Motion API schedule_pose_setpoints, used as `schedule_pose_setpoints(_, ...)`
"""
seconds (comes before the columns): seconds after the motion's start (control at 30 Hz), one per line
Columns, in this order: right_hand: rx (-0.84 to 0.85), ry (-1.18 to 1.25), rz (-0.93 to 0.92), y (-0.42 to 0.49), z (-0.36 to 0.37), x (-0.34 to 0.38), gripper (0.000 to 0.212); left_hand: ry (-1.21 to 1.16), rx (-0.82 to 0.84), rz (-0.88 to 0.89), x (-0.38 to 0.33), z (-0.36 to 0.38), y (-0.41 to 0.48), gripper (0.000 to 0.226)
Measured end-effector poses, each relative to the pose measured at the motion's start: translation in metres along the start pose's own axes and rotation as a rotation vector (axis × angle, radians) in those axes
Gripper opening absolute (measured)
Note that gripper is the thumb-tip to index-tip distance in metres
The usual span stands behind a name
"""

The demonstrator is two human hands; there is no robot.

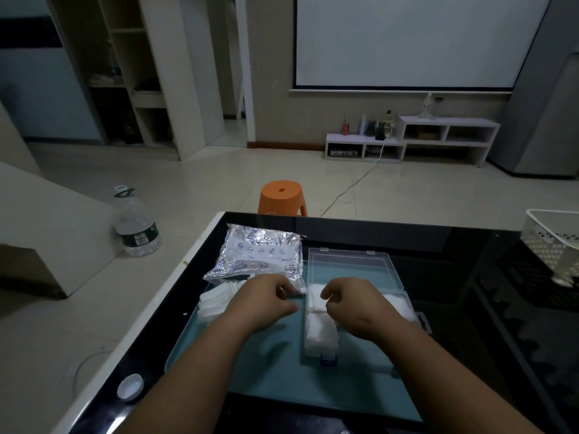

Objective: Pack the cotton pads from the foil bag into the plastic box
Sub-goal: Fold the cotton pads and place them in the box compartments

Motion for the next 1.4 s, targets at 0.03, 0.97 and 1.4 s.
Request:
schedule_pose_setpoints(0.03, 0.000, 0.004, -0.008, 0.000, 0.001, 0.002, 0.034, -0.005, -0.013, -0.013, 0.004, -0.002, -0.001, 0.017)
schedule_pose_setpoints(0.97, -0.008, -0.041, -0.139, 0.000, 0.022, 0.026, 0.034, 0.661, -0.084, -0.265, 0.067, -0.034, -0.012, 0.022)
schedule_pose_setpoints(1.4, -0.075, 0.113, -0.104, 0.001, 0.002, 0.015, 0.029, -0.305, 0.061, -0.134, 0.032, -0.034, -0.005, 0.022)
Point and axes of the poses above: each hand's wrist, its own y-axis towards the middle knuckle, its own z-axis out of the palm, x = y × z, the point moved 6 cm from there along y, towards the middle knuckle, and after that the axes turned 7 degrees about y, right-handed, at the moved point
